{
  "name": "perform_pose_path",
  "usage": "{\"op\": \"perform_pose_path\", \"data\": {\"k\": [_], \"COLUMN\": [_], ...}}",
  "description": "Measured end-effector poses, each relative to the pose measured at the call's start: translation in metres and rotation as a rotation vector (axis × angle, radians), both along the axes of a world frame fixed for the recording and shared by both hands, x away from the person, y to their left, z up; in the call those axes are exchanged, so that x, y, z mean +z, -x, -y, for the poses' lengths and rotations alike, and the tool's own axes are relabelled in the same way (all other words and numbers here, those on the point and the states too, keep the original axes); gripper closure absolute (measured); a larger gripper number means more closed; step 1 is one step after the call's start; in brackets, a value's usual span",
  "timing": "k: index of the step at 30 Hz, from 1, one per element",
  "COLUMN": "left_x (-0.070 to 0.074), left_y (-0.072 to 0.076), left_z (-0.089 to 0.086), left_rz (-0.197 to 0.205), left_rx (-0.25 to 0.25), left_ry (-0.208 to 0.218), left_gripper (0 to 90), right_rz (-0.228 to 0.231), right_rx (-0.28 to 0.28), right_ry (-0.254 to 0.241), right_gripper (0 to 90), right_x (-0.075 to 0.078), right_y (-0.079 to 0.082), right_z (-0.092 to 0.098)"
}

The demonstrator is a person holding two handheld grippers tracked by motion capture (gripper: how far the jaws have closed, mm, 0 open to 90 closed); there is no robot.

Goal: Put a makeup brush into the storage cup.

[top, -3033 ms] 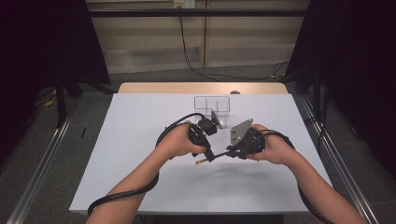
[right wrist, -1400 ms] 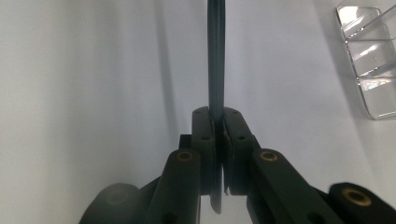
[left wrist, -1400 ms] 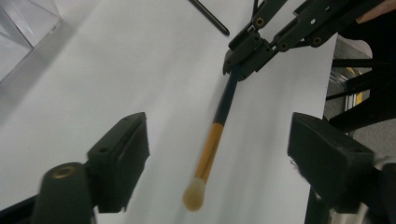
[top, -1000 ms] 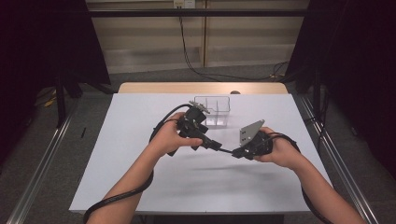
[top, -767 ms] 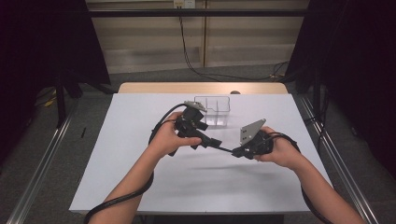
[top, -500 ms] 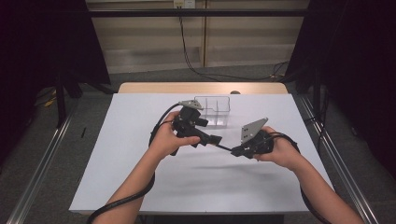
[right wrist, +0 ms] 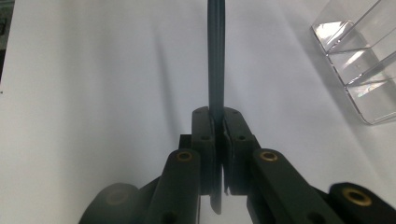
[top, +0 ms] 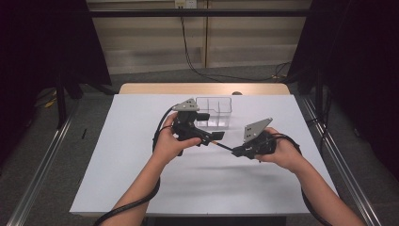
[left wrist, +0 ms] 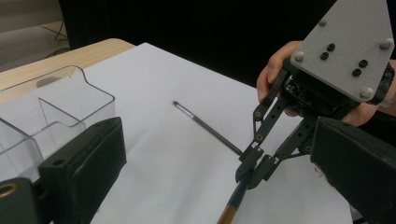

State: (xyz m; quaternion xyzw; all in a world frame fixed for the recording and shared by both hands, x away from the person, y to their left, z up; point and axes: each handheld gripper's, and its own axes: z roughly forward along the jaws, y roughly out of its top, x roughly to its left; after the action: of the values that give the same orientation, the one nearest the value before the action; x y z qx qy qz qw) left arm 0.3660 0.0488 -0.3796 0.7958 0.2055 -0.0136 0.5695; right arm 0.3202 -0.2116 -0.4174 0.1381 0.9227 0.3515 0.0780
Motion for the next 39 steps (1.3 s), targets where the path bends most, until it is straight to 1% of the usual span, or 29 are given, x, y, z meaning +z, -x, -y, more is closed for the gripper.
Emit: {"op": "perform_pose_path", "data": {"k": [1,2,4,5,8,12,15,16,19,21,29,32,33,36,38,39], "left_x": [-0.0008,-0.0019,-0.0036,-0.0044,-0.0059,-0.0066,-0.0068,-0.0069,-0.0074,-0.0077,-0.0087,-0.0089,-0.0088,-0.0085,-0.0083,-0.0083], "left_y": [0.0000,0.0001,0.0002,0.0001,0.0003,0.0005,0.0004,0.0004,0.0009,0.0010,-0.0004,-0.0004,-0.0003,-0.0002,-0.0003,-0.0004], "left_z": [-0.0007,-0.0011,-0.0013,-0.0012,-0.0011,-0.0019,-0.0025,-0.0027,-0.0025,-0.0023,-0.0029,-0.0032,-0.0032,-0.0034,-0.0035,-0.0035], "left_rz": [0.001,-0.004,-0.009,-0.013,-0.010,-0.012,-0.016,-0.012,-0.011,-0.009,-0.015,-0.013,-0.015,-0.016,-0.020,-0.018], "left_rx": [0.002,0.002,0.004,0.006,0.007,0.008,0.010,0.010,0.011,0.011,0.022,0.026,0.023,0.021,0.019,0.017], "left_ry": [0.006,0.022,0.036,0.044,0.049,0.068,0.071,0.067,0.066,0.065,0.096,0.097,0.098,0.100,0.107,0.107], "left_gripper": [3.6,3.9,4.1,4.0,4.0,4.0,4.0,4.0,4.0,4.0,4.1,4.3,4.5,5.3,6.1,7.9], "right_rz": [0.003,0.004,-0.004,-0.003,0.000,0.000,0.001,0.006,0.000,-0.002,-0.003,-0.008,-0.001,-0.004,-0.003,-0.003], "right_rx": [-0.002,-0.008,-0.014,-0.015,-0.024,-0.040,-0.050,-0.055,-0.068,-0.082,-0.131,-0.153,-0.162,-0.174,-0.189,-0.192], "right_ry": [-0.003,-0.010,-0.038,-0.045,-0.056,-0.089,-0.105,-0.110,-0.134,-0.155,-0.249,-0.289,-0.296,-0.323,-0.332,-0.338], "right_gripper": [85.4,85.4,85.4,85.4,85.4,85.4,85.4,85.4,85.4,85.3,85.4,85.4,85.4,85.3,85.3,85.3], "right_x": [0.0000,0.0000,-0.0001,-0.0001,-0.0002,0.0012,0.0022,0.0023,0.0021,0.0017,0.0046,0.0053,0.0056,0.0061,0.0063,0.0063], "right_y": [-0.0001,0.0001,0.0004,0.0008,0.0014,0.0013,0.0014,0.0014,0.0017,0.0021,0.0041,0.0035,0.0035,0.0034,0.0037,0.0037], "right_z": [0.0003,0.0005,0.0009,0.0008,-0.0004,-0.0002,0.0002,0.0002,0.0002,0.0002,-0.0017,-0.0013,-0.0013,-0.0017,-0.0021,-0.0025]}}
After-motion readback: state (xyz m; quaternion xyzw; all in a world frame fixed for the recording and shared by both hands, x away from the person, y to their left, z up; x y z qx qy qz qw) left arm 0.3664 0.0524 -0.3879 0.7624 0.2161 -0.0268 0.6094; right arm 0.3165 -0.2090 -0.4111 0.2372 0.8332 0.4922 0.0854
